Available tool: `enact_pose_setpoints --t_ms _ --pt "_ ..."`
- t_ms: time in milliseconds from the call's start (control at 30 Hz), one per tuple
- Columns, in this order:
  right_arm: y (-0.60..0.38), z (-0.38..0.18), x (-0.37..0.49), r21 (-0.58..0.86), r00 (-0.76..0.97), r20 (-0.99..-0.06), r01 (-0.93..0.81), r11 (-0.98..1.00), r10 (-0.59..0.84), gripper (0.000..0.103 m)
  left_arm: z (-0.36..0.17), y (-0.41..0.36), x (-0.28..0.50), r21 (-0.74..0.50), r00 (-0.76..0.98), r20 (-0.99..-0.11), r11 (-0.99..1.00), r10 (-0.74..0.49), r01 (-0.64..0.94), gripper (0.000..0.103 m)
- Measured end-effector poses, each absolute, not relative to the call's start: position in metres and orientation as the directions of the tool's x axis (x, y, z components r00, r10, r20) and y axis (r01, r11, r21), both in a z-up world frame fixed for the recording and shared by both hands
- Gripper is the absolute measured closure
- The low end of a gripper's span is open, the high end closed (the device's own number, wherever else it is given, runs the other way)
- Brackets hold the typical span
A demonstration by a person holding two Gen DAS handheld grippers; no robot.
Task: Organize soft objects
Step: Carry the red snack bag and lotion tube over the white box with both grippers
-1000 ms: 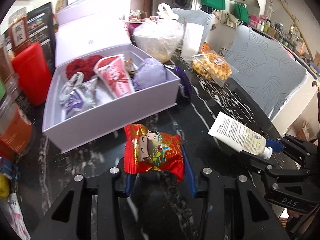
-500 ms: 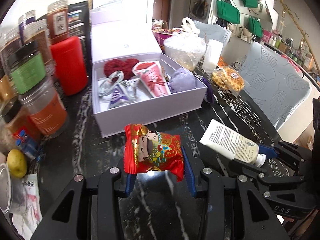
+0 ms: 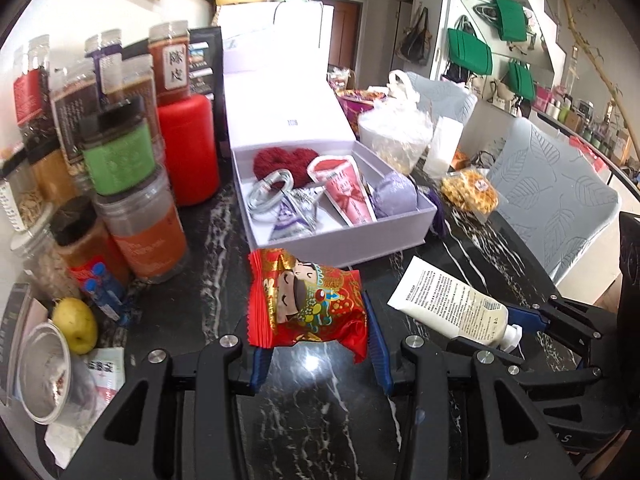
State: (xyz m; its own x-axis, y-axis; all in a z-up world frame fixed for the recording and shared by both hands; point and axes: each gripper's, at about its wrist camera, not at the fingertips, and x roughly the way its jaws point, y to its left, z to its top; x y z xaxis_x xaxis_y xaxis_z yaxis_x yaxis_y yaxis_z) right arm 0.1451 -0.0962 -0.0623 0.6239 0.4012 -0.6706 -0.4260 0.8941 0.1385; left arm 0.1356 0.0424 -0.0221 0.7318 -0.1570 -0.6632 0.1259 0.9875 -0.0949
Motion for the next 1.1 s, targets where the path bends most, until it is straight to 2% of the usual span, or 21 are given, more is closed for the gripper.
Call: enact_pose_setpoints --t_ms 433,1100 --pt "-0.085 -0.019 0.159 0.114 0.672 -0.605 -0.457 0.882 0.427 0.052 0.02 0.055 0.145 -0.087 0.806 -0.571 0.988 -0.157 0.131 0.063" --pt "-0.093 0.036 0.213 0.092 0.734 -0.516 -0.464 0.881 0.441 0.052 0.068 0.048 0.203 -0.074 0.863 -0.47 0.983 -0.185 0.17 0.063"
